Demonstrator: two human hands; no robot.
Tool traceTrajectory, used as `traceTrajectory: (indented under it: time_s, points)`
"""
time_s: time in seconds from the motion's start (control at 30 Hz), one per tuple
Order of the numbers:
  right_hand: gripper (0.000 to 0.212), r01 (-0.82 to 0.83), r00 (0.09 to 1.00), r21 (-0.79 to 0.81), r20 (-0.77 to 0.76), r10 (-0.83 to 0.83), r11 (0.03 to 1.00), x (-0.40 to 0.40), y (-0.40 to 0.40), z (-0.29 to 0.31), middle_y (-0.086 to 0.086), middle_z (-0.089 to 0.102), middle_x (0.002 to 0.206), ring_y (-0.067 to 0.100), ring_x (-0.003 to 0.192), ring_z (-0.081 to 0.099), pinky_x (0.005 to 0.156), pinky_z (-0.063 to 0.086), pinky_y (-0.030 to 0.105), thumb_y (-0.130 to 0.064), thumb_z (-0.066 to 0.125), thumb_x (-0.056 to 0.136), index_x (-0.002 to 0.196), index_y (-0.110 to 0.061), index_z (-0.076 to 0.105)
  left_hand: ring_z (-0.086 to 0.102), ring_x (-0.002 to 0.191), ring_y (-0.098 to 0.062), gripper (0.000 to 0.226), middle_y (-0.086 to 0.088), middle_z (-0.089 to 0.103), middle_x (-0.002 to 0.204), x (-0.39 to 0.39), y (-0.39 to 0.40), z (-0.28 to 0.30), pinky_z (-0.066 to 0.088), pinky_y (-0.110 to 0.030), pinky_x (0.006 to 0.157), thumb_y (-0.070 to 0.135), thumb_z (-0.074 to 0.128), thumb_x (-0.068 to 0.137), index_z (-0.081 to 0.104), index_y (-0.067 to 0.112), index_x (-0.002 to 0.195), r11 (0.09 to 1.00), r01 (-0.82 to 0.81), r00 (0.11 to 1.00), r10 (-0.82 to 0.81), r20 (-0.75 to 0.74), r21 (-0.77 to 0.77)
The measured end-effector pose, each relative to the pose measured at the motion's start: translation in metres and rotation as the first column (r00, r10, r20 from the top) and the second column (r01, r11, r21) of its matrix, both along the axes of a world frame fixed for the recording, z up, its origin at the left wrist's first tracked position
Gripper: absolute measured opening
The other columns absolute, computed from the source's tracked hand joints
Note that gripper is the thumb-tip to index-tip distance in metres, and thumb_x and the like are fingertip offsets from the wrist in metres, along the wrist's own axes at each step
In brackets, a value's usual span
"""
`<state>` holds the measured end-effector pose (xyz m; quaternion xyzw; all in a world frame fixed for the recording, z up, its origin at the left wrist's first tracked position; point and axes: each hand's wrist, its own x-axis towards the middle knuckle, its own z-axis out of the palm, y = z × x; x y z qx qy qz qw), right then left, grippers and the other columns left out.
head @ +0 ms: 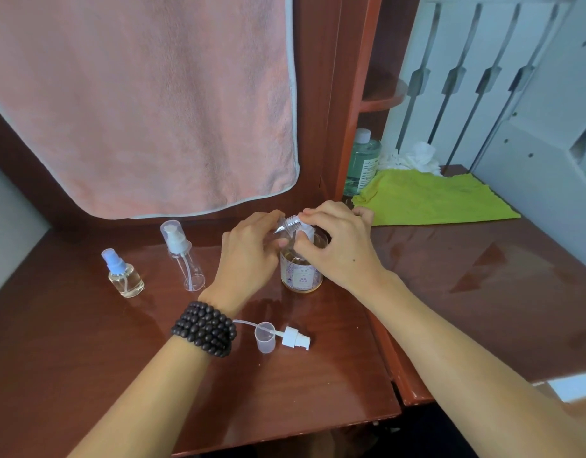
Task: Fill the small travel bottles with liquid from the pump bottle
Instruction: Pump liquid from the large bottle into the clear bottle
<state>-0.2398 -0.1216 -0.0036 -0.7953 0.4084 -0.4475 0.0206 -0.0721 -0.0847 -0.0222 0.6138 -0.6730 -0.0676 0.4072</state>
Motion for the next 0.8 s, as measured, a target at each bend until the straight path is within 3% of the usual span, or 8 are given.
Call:
traceTrajectory:
  time_s: [0.3, 0.63, 0.8]
  points:
    - [0.031, -0.030, 1.000, -0.011, -0.001, 0.030, 0.999, -0.0047, 0.0018, 0.0024, -0.016, 0.068, 0.111, 0.002, 0.104, 0.061, 0.092, 0.028, 0.040, -0.037, 0.060, 0.080, 0.103, -0.025, 0.077, 0.067, 0.102, -0.022, 0.039, 0.008, 0.066, 0.111, 0.0004, 0.0005, 0.0096, 0.052, -0.055, 0.087, 0.032, 0.058, 0.083, 0.057, 0.032, 0.122, 1.000, -0.014, 0.999, 0.014, 0.029, -0.019]
    - [0.027, -0.008, 1.000, -0.007, -0.021, 0.007, 1.000, -0.0011, -0.0010, -0.0024, -0.014, 0.068, 0.099, 0.004, 0.096, 0.063, 0.089, 0.026, 0.038, -0.037, 0.062, 0.076, 0.095, -0.025, 0.077, 0.064, 0.096, -0.023, 0.038, 0.010, 0.062, 0.105, -0.0010, 0.0024, 0.0009, 0.051, -0.055, 0.087, 0.028, 0.057, 0.082, 0.057, 0.031, 0.120, 1.000, -0.005, 1.000, 0.004, 0.017, 0.020]
    - [0.026, -0.014, 1.000, -0.027, 0.003, 0.014, 1.000, -0.0006, 0.0005, 0.0007, -0.014, 0.068, 0.105, 0.002, 0.098, 0.062, 0.091, 0.029, 0.040, -0.034, 0.062, 0.078, 0.098, -0.024, 0.076, 0.065, 0.101, -0.021, 0.037, 0.011, 0.065, 0.109, -0.0001, 0.0027, 0.0076, 0.051, -0.054, 0.089, 0.030, 0.058, 0.084, 0.058, 0.032, 0.120, 1.000, -0.019, 1.000, 0.019, 0.024, 0.004]
